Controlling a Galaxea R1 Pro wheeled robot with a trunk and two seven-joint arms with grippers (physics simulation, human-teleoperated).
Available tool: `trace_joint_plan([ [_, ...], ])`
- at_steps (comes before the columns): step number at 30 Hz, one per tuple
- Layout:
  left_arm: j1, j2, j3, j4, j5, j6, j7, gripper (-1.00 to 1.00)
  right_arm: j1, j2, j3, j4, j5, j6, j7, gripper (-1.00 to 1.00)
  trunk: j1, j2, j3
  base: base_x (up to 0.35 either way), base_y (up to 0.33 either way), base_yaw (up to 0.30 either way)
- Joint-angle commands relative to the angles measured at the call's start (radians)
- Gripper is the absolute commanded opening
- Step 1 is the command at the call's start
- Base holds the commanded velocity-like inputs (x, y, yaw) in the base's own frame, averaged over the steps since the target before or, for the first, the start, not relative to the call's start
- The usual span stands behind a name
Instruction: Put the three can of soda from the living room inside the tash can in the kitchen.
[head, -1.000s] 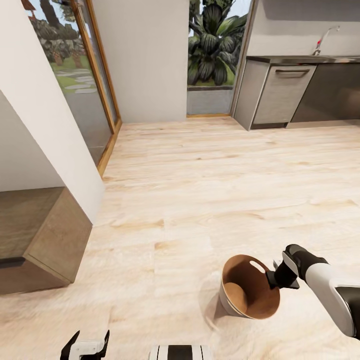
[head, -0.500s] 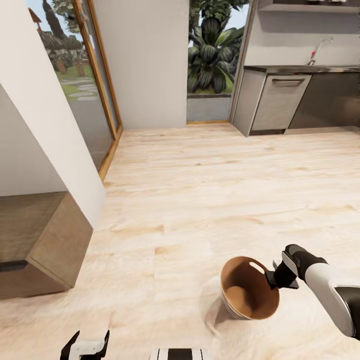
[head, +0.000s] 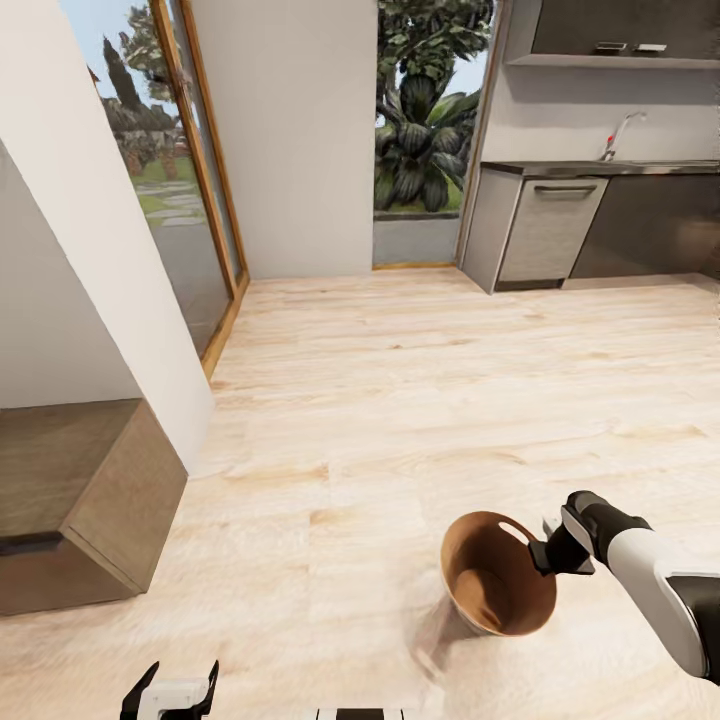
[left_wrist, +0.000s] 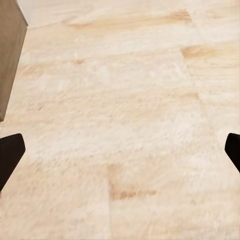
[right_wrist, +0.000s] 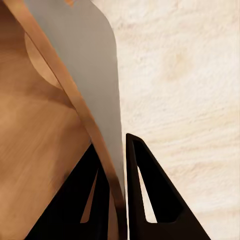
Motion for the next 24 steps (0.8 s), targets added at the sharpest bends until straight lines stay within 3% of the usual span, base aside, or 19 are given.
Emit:
trace_joint_plan([
  [1,0.000,0.000,0.000,0.000,0.000,0.000,0.000,1.00,0.000,0.000,-0.006,0.000,-0.010,0.001,0.004,-1.00,0.000,0.000,0.004,0.000,0.000,0.000],
  [20,0.000,-0.001,-0.001,0.000,-0.001,0.000,0.000,1.00,0.000,0.005,-0.007,0.001,-0.021,0.006,0.010,-1.00,-0.009,0.005,0.077,0.000,0.000,0.000],
  [24,0.000,-0.001,0.000,0.000,0.000,0.000,0.000,1.00,0.000,0.016,-0.008,0.001,-0.022,0.007,0.023,-1.00,-0.011,0.006,0.093,0.000,0.000,0.000],
])
